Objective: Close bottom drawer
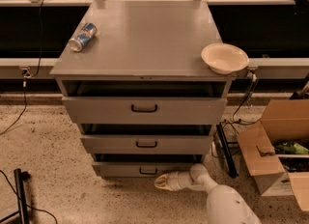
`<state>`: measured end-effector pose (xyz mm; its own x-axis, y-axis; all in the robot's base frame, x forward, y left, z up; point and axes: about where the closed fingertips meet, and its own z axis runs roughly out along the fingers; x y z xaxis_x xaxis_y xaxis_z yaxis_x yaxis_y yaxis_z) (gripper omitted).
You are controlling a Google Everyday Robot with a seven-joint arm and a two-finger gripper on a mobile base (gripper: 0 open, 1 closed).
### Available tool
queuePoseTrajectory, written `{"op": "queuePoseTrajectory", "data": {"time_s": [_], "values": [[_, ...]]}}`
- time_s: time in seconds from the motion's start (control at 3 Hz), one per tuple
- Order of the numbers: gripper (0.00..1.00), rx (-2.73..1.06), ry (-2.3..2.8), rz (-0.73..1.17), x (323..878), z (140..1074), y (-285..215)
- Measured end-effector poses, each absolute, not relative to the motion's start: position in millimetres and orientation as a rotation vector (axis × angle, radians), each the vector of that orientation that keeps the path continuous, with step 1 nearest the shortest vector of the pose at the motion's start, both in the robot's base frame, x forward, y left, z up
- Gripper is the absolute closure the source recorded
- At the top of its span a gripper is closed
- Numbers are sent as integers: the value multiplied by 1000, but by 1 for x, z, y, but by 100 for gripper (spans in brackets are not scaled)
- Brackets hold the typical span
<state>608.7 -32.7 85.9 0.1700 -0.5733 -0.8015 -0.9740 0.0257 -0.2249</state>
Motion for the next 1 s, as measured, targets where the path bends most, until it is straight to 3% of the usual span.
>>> {"op": "queuePoseTrajectory", "data": {"time_s": [1.0], "values": [[100,-1611,1469,598,625,91,-34]]}}
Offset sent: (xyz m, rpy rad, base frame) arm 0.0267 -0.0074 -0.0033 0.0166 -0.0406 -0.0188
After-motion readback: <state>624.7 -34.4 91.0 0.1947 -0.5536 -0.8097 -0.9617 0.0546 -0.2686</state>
